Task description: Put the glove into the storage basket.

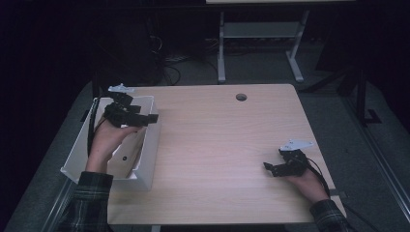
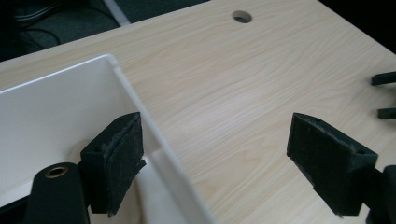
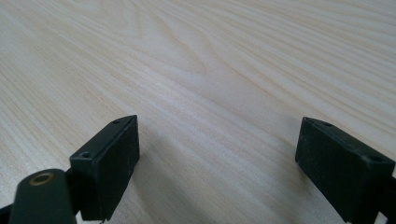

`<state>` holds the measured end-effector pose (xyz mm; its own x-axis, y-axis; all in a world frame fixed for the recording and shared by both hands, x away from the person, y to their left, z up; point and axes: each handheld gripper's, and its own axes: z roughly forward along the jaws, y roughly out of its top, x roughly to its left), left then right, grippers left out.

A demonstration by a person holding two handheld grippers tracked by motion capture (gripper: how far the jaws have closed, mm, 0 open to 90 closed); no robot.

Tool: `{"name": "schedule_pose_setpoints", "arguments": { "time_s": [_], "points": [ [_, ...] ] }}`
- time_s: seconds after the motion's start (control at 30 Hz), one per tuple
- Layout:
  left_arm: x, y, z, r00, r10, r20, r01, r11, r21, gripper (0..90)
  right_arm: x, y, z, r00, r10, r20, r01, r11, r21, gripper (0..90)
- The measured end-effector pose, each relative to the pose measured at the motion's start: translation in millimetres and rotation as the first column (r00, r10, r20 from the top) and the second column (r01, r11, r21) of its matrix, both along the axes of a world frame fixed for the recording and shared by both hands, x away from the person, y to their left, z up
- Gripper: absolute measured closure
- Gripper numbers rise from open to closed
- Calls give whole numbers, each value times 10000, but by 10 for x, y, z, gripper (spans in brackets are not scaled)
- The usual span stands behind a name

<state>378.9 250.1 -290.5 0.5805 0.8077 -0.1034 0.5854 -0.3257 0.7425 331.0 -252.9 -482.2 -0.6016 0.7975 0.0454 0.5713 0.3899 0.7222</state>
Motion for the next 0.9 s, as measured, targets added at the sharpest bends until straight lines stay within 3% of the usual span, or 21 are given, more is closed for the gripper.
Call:
{"name": "schedule_pose_setpoints", "arguments": {
  "time_s": [0.23,0.33,0.5,0.77,0.9],
  "points": [
    [-62,-406,-85,9977,-681,38,681,9974,-224,182,0,0,0,10000,-1,2,1,10000,-2,130],
    [-77,-502,-138,9961,-886,6,885,9958,-236,182,1,0,0,10000,1,2,-1,10000,-4,129],
    [-142,-759,-342,9913,-1313,-101,1311,9912,-172,182,2,1,0,10000,7,13,-7,10000,-8,130],
    [-207,-982,-605,9845,-1745,-177,1742,9846,-158,182,1,0,0,10000,17,13,-17,10000,-13,130],
    [-259,-1129,-810,9786,-2052,-149,2053,9787,94,182,1,1,0,10000,17,9,-17,10000,-8,130]
  ]
}}
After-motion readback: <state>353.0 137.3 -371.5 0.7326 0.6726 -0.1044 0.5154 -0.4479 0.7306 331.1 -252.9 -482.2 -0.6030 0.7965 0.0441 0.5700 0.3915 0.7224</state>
